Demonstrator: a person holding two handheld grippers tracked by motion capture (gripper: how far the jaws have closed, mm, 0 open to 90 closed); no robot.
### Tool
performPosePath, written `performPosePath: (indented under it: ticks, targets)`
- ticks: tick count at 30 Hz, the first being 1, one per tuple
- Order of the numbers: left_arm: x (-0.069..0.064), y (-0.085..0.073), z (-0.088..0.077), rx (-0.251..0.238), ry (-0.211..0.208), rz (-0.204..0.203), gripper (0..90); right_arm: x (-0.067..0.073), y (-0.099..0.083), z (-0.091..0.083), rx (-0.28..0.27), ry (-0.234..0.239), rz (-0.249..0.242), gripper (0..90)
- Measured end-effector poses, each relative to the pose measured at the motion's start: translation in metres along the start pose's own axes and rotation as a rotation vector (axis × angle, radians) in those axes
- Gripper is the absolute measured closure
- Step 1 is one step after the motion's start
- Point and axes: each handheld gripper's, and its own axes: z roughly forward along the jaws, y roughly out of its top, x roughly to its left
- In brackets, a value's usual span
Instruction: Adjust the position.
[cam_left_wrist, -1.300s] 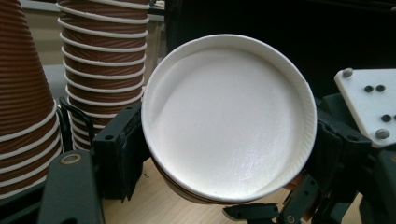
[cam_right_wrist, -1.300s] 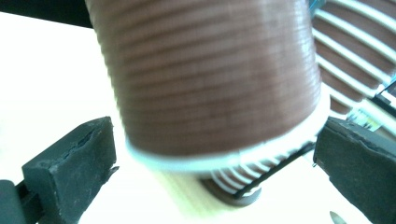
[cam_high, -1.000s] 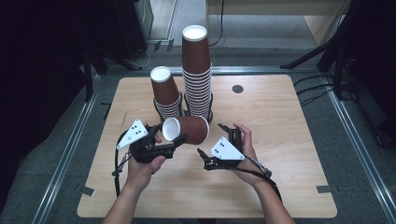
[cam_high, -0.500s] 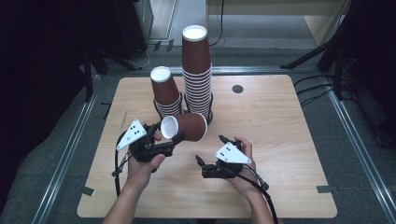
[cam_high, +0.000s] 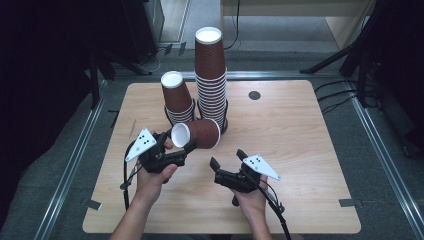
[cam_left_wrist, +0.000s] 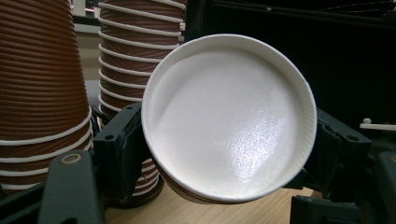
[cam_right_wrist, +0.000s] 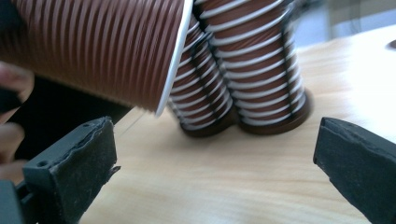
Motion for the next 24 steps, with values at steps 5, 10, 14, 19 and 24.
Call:
performPosePath:
  ticks: [5, 10, 14, 19, 24]
  targets:
    - [0.001, -0.002, 0.002, -0.008, 0.001, -0.010, 23.0, 0.002, 0.000, -0.001, -0.035, -0.017, 0.122, 0.0]
    - [0.001, -0.005, 0.004, -0.017, 0.001, -0.010, 23.0, 0.002, -0.002, 0.000, -0.017, 0.045, 0.281, 0.0]
    - [0.003, -0.006, 0.004, -0.029, 0.004, -0.023, 23.0, 0.005, 0.002, -0.002, -0.025, 0.123, 0.448, 0.0]
    - [0.002, -0.006, 0.004, -0.040, 0.006, -0.026, 23.0, 0.006, 0.007, -0.003, -0.043, 0.156, 0.571, 0.0]
    - [0.001, -0.007, 0.006, -0.037, 0.008, -0.019, 23.0, 0.006, 0.011, -0.002, -0.035, 0.230, 0.694, 0.0]
